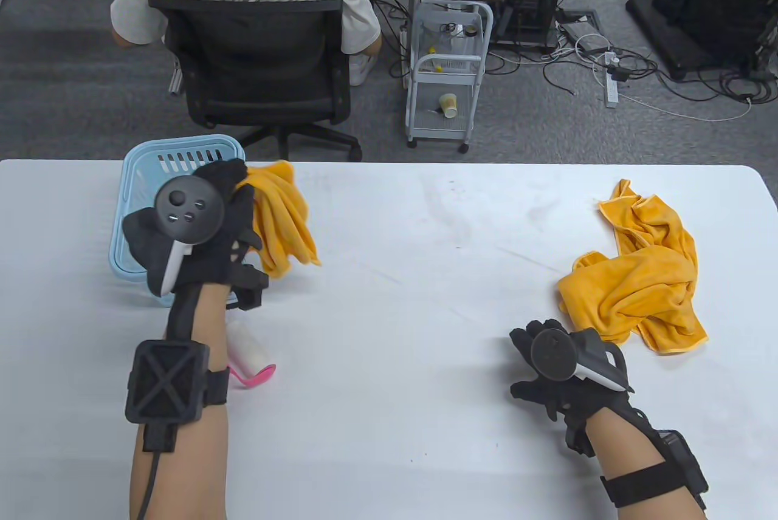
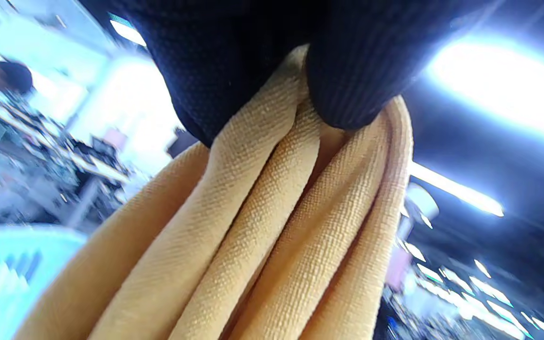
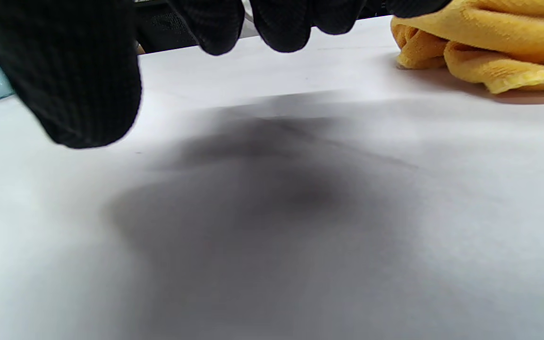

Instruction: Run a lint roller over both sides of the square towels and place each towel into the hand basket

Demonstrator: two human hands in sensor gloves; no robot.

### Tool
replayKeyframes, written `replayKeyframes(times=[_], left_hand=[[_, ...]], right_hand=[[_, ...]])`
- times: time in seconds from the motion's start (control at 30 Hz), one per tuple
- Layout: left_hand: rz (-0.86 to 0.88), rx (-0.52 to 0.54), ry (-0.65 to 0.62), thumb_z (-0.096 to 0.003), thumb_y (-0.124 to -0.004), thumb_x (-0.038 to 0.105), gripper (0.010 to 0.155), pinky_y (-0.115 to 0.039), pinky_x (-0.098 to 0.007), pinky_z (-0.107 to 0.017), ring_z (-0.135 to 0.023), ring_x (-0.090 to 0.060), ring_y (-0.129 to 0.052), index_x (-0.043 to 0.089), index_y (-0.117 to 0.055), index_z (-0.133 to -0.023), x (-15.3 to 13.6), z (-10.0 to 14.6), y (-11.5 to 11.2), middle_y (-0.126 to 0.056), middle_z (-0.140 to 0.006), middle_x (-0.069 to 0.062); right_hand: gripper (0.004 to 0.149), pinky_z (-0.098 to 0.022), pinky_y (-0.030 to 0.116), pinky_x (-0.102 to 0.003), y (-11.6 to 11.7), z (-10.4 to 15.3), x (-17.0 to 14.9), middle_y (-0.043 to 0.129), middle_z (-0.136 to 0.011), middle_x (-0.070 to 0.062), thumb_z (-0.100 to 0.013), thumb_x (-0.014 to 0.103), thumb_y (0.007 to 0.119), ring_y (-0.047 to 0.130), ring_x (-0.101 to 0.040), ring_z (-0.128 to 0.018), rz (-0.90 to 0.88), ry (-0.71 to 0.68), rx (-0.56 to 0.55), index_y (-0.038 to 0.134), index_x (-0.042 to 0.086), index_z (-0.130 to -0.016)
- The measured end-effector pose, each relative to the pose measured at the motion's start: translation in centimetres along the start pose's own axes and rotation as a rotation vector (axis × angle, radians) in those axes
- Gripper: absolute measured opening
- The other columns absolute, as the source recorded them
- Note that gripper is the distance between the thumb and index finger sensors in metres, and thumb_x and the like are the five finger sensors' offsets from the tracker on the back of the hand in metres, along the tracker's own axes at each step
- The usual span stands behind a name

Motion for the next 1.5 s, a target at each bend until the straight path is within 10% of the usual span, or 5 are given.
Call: replayKeyframes(times=[0.17,0.4,0.73,1.03,1.5], left_hand=[[-0.117,0.112,0.107,-0.0523,-0.089,0.035,0.040,-0.090,-0.033,-0.068,-0.092,-0.023,-0.088,0.035,-0.074,-0.089,-4.1,-1.4,-0.4,-0.071,-0.105,0.004],[-0.260,-0.261,0.155,-0.0529,-0.077,0.045,0.052,-0.065,-0.053,-0.073,-0.108,-0.043,-0.052,0.028,-0.070,-0.101,-8.6,-0.6,-8.7,-0.051,-0.118,-0.008],[-0.299,-0.296,-0.071,-0.0519,-0.075,0.050,0.058,-0.056,-0.058,-0.075,-0.110,-0.044,-0.049,0.028,-0.064,-0.105,-1.9,3.4,-9.5,-0.048,-0.120,-0.010],[-0.195,-0.339,-0.298,-0.0516,-0.075,0.052,0.059,-0.058,-0.059,-0.075,-0.109,-0.045,-0.056,0.026,-0.066,-0.104,4.8,13.5,-10.6,-0.054,-0.119,-0.010],[-0.239,-0.445,-0.344,-0.0503,-0.076,0.052,0.061,-0.058,-0.060,-0.074,-0.108,-0.046,-0.057,0.024,-0.067,-0.104,3.7,20.8,-17.2,-0.055,-0.118,-0.012]], right_hand=[[0.091,-0.069,0.046,-0.072,0.1,-0.1,0.2,0.043,-0.116,-0.020,-0.042,0.056,0.090,0.038,-0.051,-0.105,-0.001,-0.002,0.002,0.047,0.018,-0.113],[0.092,-0.069,0.046,-0.072,0.2,-0.1,0.2,0.043,-0.116,-0.021,-0.042,0.056,0.090,0.038,-0.051,-0.105,0.003,0.006,0.016,0.046,0.018,-0.113],[0.091,-0.069,0.046,-0.072,0.2,-0.1,0.8,0.043,-0.116,-0.020,-0.042,0.056,0.090,0.038,-0.051,-0.105,0.024,-0.006,0.008,0.046,0.018,-0.113],[0.091,-0.069,0.046,-0.072,0.6,-0.3,0.7,0.043,-0.116,-0.020,-0.042,0.056,0.090,0.038,-0.051,-0.105,0.038,0.014,-0.008,0.046,0.018,-0.113],[0.091,-0.069,0.047,-0.071,-1.3,-0.1,-1.8,0.043,-0.115,-0.020,-0.042,0.056,0.089,0.038,-0.051,-0.105,-0.015,0.110,-0.070,0.045,0.018,-0.113]])
Point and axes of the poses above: the tracker on the back of each hand, its own x axis roughly to the thumb side, its own z axis roughly from the fingertips to the wrist, y = z × x, the point moved 3 cm from there along -z, roughly from the wrist to the fingertips
